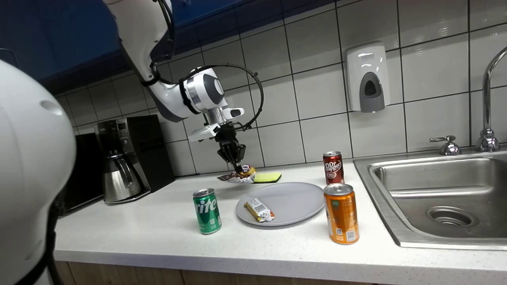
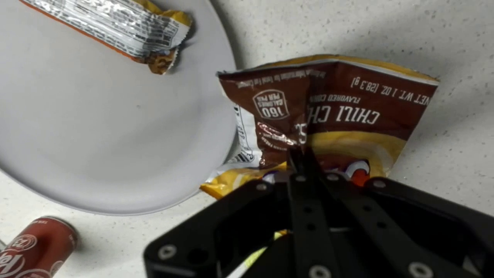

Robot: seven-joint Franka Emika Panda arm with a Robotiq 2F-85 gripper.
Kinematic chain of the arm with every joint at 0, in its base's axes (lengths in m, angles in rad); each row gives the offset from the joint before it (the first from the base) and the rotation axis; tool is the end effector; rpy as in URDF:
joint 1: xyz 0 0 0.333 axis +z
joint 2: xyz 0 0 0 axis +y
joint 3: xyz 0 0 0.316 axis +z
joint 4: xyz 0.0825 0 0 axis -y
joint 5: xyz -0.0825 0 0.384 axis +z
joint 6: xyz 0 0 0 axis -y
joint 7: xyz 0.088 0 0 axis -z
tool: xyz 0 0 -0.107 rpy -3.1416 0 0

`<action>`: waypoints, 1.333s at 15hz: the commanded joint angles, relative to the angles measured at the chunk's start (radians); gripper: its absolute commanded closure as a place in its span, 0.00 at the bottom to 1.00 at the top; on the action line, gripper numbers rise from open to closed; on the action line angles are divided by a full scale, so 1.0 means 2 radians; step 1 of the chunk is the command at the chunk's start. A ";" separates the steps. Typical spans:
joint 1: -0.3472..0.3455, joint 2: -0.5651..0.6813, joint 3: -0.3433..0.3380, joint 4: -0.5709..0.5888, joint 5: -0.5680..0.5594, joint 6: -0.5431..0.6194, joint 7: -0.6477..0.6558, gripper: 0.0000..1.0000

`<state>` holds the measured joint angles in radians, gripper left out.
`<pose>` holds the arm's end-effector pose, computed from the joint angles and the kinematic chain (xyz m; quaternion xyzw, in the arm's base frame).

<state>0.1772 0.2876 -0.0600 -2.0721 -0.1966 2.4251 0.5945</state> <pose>0.5887 0.0694 0.2976 0.9831 -0.1637 0.0565 0.0593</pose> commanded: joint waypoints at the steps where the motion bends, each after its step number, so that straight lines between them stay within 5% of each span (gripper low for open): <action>1: 0.009 0.024 0.009 0.039 -0.009 -0.031 -0.006 1.00; 13: 0.028 0.085 0.013 0.104 -0.005 -0.070 -0.038 1.00; 14: 0.028 0.086 0.012 0.106 -0.005 -0.071 -0.040 0.74; 20: 0.030 0.075 0.009 0.100 -0.008 -0.067 -0.038 0.37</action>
<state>0.2302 0.4536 -0.0365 -1.8867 -0.1972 2.3250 0.5308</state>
